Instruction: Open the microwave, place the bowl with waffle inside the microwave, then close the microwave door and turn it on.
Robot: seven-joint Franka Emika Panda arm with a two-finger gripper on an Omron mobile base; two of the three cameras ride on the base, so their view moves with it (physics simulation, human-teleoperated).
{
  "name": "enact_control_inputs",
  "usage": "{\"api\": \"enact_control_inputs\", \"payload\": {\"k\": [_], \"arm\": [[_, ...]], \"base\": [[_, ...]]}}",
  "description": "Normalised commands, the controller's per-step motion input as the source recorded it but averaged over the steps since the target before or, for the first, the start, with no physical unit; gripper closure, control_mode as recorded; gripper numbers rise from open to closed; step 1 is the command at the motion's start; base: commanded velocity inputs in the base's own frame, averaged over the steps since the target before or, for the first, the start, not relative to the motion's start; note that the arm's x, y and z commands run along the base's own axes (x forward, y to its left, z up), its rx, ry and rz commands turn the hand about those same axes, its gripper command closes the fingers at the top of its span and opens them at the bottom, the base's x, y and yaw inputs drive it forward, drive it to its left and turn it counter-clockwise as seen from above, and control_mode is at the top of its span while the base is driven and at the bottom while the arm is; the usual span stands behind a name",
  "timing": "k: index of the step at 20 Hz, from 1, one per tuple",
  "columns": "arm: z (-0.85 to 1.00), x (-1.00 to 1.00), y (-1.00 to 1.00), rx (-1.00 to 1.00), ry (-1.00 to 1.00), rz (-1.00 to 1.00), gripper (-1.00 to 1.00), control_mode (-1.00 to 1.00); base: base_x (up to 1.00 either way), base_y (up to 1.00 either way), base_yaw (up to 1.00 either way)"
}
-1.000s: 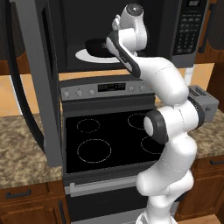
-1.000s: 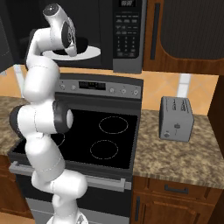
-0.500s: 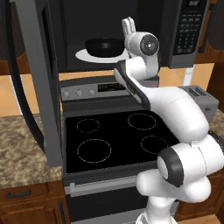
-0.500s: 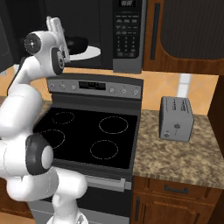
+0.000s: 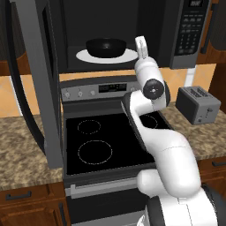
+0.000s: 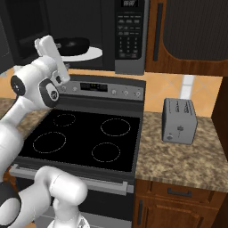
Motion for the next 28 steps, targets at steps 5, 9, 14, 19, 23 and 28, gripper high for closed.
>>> {"api": "enact_control_inputs", "payload": {"k": [5, 9, 14, 19, 23, 28], "arm": [[-0.08, -0.98, 0.01, -0.06, 0.12, -0.3, -1.0, -1.0], [-0.64, -0.56, -0.06, -0.08, 0.05, -0.12, -1.0, -1.0], [-0.68, -0.15, -0.03, -0.2, 0.1, -0.05, -1.0, -1.0], [-0.35, -0.01, 0.26, -0.06, 0.33, -0.24, -1.0, -1.0], [-0.26, -0.11, 0.67, 0.0, 0.16, -0.33, -1.0, -1.0], [-0.32, -0.03, 0.6, 0.0, 0.01, -0.21, -1.0, -1.0]], "base": [[0.0, 0.0, 0.0], [0.0, 0.0, 0.0], [0.0, 0.0, 0.0], [0.0, 0.0, 0.0], [0.0, 0.0, 0.0], [0.0, 0.0, 0.0]]}}
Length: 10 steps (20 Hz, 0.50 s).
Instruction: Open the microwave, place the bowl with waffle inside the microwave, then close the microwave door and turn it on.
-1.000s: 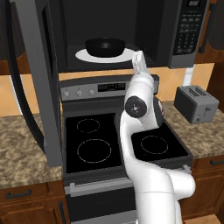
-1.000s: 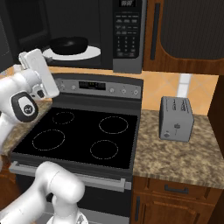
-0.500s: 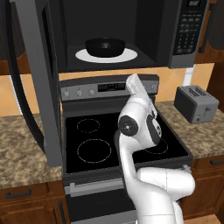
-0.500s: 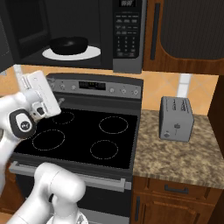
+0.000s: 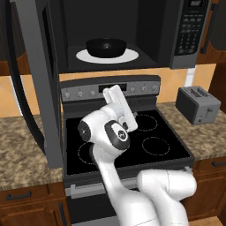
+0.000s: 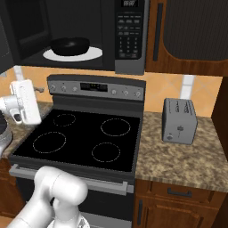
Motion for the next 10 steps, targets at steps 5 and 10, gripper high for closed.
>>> {"api": "enact_control_inputs", "payload": {"k": [5, 10], "arm": [[-0.6, -0.05, 0.61, -0.15, 0.0, -0.13, -1.0, -1.0], [-0.38, -0.02, 0.97, -0.21, 0.0, -0.07, -1.0, -1.0]], "base": [[0.0, 0.0, 0.0], [0.0, 0.0, 0.0]]}}
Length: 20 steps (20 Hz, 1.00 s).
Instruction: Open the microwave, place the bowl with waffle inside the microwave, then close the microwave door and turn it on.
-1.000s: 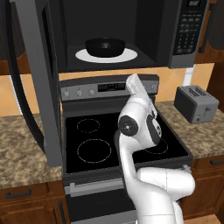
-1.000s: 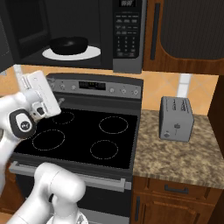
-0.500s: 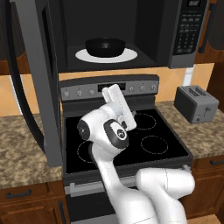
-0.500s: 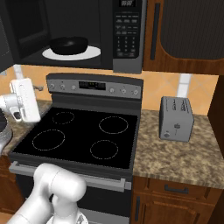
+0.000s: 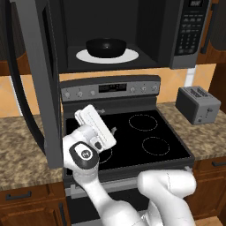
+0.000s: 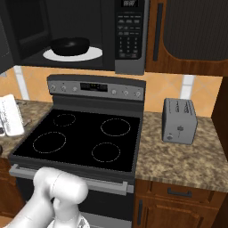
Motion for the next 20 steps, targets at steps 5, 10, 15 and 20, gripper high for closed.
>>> {"api": "enact_control_inputs", "payload": {"k": [5, 10, 15, 20], "arm": [[-0.04, -0.17, 1.0, -0.15, 0.0, -0.07, -1.0, -1.0], [-0.06, -0.15, 0.93, -0.14, 0.0, -0.13, -1.0, -1.0], [-0.08, -0.11, 0.74, -0.13, 0.01, -0.15, 1.0, -1.0], [0.01, -0.15, 0.63, -0.12, 0.0, -0.12, 1.0, -1.0]], "base": [[0.0, 0.0, 0.0], [0.0, 0.0, 0.0], [0.0, 0.0, 0.0], [0.0, 0.0, 0.0]]}}
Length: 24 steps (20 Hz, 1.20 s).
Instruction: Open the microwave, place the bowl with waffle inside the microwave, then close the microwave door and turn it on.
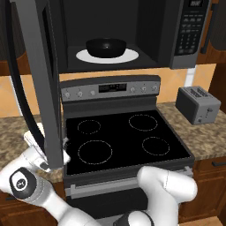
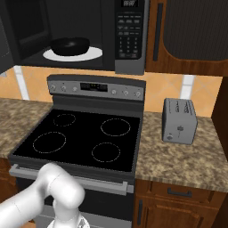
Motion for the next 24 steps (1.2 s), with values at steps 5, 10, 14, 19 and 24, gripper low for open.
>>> {"api": "enact_control_inputs", "payload": {"k": [5, 10, 14, 19, 24], "arm": [[0.14, -0.11, 0.25, -0.17, 0.0, -0.06, 1.0, -1.0], [0.18, -0.18, 0.0, -0.18, 0.0, 0.0, 1.0, -1.0], [0.19, -0.29, 0.0, -0.19, -0.06, 0.02, 1.0, -1.0], [0.28, -0.15, 0.0, -0.15, -0.08, 0.06, 1.0, -1.0], [0.52, -0.01, 0.0, -0.02, -0.15, 0.01, 1.0, -1.0]], "base": [[0.0, 0.0, 0.0], [0.0, 0.0, 0.0], [0.0, 0.0, 0.0], [0.0, 0.0, 0.0], [0.0, 0.0, 0.0]]}}
